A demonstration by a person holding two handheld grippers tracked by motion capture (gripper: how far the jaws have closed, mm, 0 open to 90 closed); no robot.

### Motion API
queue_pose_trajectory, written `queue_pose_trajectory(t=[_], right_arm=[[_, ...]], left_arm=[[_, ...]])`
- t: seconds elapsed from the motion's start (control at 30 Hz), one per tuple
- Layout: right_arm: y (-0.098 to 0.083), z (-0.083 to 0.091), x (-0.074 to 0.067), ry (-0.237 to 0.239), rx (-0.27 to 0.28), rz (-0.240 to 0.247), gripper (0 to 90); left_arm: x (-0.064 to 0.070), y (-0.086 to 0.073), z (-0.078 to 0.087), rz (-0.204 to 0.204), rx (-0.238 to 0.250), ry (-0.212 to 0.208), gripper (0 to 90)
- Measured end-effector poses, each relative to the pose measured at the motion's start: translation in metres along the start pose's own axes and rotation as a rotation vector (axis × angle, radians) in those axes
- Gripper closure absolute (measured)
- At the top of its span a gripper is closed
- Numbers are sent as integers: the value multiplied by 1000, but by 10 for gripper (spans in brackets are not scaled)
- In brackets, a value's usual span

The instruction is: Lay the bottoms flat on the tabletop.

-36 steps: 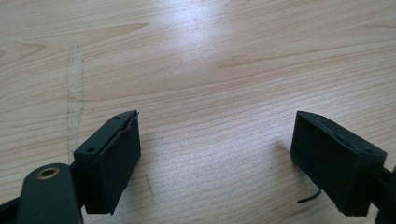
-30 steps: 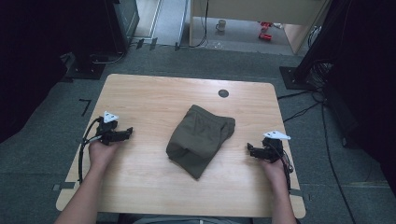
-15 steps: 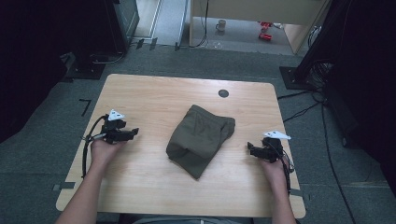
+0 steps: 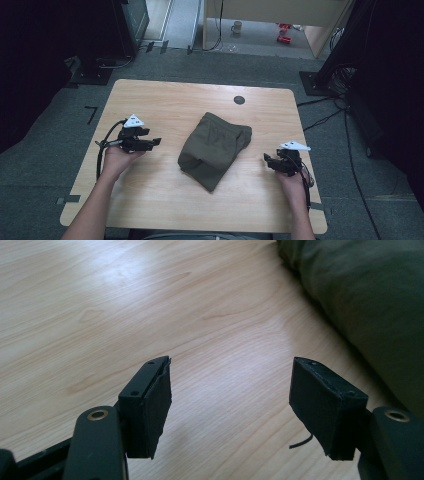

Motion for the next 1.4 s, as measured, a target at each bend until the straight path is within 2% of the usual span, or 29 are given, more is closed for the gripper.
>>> queue_pose_trajectory(t=[0.2, 0.3, 0.4, 0.47, 0.67, 0.8, 0.97, 1.07, 1.13, 1.4], right_arm=[[1, -2, -9, 40, 6, -7, 438], [1, -2, -11, 44, 5, -7, 446], [2, 0, -13, 52, 5, -24, 455], [2, 2, -13, 54, 6, -24, 458], [6, 8, -26, 84, 22, -11, 480], [4, 9, -29, 90, 11, -16, 489], [4, 10, -30, 95, 7, -18, 490], [2, 11, -30, 91, 1, -18, 489], [2, 11, -30, 90, 1, -18, 490], [-1, 12, -29, 85, -11, -20, 488]], left_arm=[[14, 7, -3, -29, 1, -47, 328], [21, 11, -5, -38, 10, -68, 328], [30, 16, -4, -17, 30, -137, 364], [34, 20, -4, -32, 35, -144, 365], [54, 27, -5, -73, 21, -206, 342], [70, 34, -5, -107, 24, -256, 327], [79, 38, -6, -127, 20, -282, 319], [86, 44, -3, -123, 31, -307, 319], [91, 47, 0, -134, 35, -318, 318], [118, 56, 12, -176, 55, -369, 290]])
Point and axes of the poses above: each handheld gripper's, and its own axes: z roughly backward along the jaws, y roughly out of its top, x roughly to its right, the point moved 8 cm from there along -z, roughly forward along the jaws, and after that the axes turned 10 degrees about x, right-handed, at the moved point
